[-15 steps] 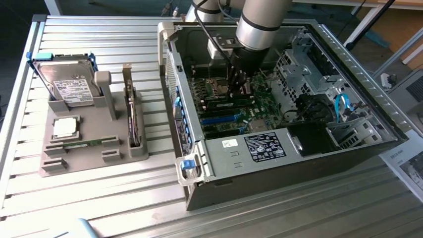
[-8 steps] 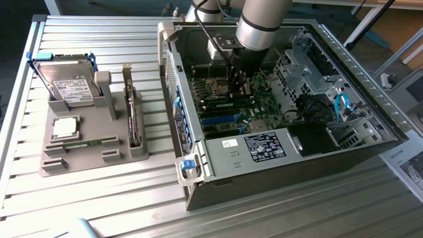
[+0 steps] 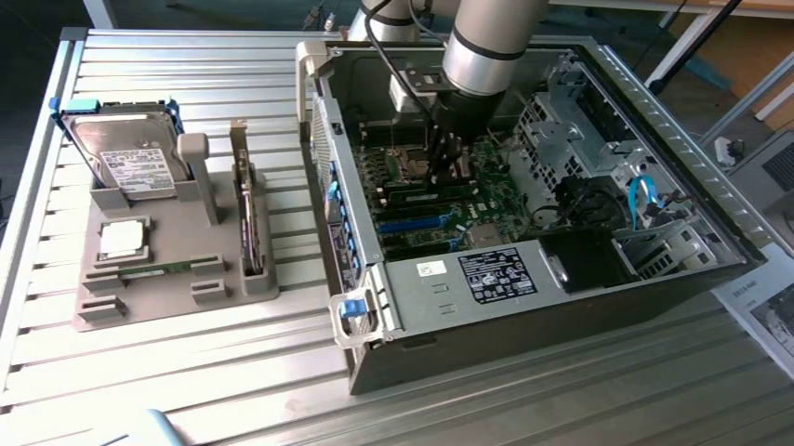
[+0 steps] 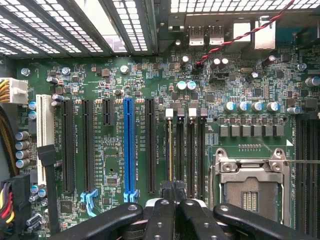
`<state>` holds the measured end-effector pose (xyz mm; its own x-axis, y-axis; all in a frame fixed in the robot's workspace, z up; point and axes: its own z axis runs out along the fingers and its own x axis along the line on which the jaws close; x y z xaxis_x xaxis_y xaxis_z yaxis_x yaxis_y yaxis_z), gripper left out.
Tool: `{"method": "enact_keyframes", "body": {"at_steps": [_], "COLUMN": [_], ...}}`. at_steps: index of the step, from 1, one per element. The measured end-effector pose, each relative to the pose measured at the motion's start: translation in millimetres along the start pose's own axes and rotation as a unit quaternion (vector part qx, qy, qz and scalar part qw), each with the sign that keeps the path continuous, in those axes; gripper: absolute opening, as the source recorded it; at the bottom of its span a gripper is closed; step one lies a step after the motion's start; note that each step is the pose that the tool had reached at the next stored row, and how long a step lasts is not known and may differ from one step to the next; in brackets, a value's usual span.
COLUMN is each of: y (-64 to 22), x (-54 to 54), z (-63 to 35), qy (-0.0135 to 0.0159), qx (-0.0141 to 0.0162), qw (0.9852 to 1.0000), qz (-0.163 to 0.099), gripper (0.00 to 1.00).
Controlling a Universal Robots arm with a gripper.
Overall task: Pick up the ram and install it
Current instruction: 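Press down the ram until it locks into place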
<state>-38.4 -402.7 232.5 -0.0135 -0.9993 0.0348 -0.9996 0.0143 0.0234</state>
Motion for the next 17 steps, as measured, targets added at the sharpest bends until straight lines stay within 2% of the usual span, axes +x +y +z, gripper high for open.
{"method": "enact_keyframes", "body": {"at_steps": [2,12,17], "y": [0.0,0.3,0.6], "x": [-0.1,0.5,0.5], "z": [-0.2,-14.0,-14.6], "qy": [-0.0001,0.0,0.0], "qx": [0.0,-0.0001,-0.0001], "qw": [1.0,1.0,1.0], "qz": [0.0,0.0,0.0], "gripper": [0.1,0.1,0.1]}}
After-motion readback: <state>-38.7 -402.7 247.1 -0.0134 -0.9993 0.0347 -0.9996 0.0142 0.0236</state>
